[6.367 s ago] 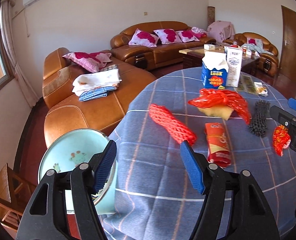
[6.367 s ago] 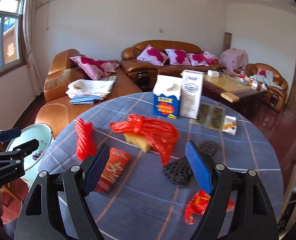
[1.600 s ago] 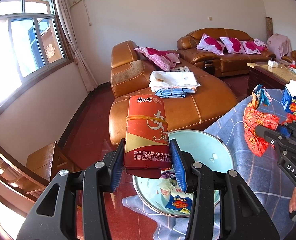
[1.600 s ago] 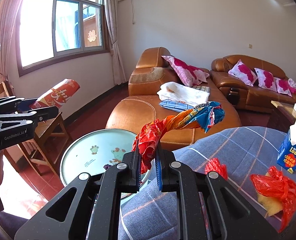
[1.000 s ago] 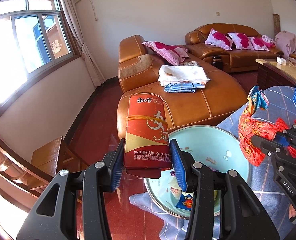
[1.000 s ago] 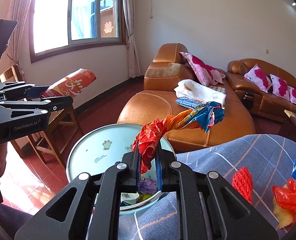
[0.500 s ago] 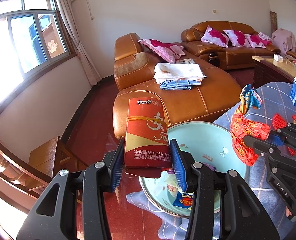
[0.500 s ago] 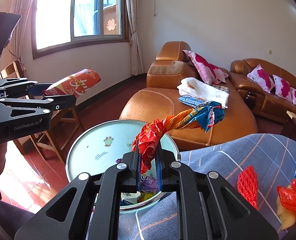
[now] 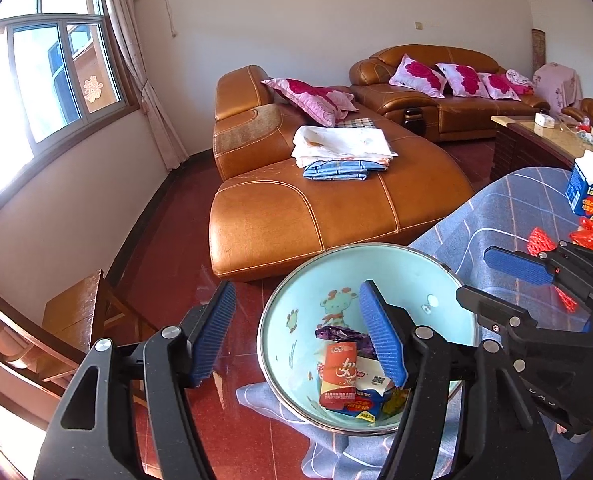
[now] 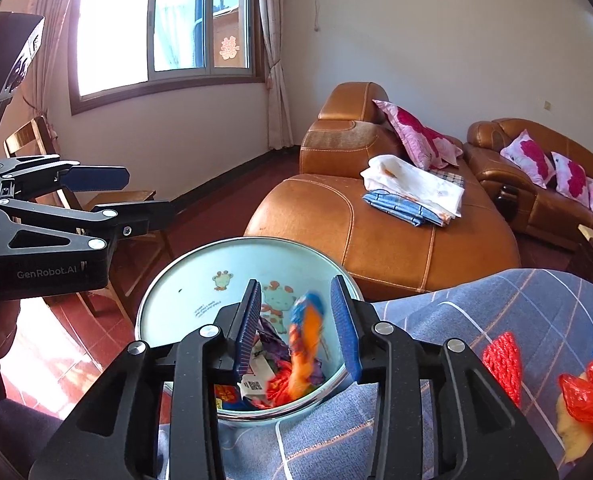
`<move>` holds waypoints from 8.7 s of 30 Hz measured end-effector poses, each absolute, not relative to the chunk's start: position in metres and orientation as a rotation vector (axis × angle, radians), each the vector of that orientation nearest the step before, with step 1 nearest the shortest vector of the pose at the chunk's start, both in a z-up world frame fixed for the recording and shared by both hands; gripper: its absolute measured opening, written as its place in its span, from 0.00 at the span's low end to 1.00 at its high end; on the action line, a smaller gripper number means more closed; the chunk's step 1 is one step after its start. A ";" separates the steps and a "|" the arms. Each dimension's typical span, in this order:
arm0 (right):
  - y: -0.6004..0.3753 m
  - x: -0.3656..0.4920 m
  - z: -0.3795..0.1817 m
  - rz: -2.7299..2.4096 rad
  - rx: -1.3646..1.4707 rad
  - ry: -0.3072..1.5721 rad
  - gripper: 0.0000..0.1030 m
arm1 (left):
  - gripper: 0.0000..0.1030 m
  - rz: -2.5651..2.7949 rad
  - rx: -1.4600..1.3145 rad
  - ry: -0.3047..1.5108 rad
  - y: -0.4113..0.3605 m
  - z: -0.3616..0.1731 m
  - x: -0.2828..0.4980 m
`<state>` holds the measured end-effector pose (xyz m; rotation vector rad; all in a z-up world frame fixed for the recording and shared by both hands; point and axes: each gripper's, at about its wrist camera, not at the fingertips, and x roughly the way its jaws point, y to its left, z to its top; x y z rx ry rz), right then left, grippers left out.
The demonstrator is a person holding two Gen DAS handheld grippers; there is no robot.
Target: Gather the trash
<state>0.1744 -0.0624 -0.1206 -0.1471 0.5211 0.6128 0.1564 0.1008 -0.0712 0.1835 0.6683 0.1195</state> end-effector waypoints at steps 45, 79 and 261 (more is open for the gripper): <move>-0.262 0.089 -0.106 -0.094 0.141 0.536 0.57 | 0.77 -0.203 0.247 0.701 -0.053 -0.094 0.161; -0.351 0.103 -0.161 -0.364 0.300 0.797 0.22 | 0.47 -0.333 0.348 0.829 -0.146 -0.158 0.187; -0.065 0.173 -0.100 0.522 -0.128 0.440 0.09 | 0.16 0.253 0.210 0.609 0.096 -0.056 0.147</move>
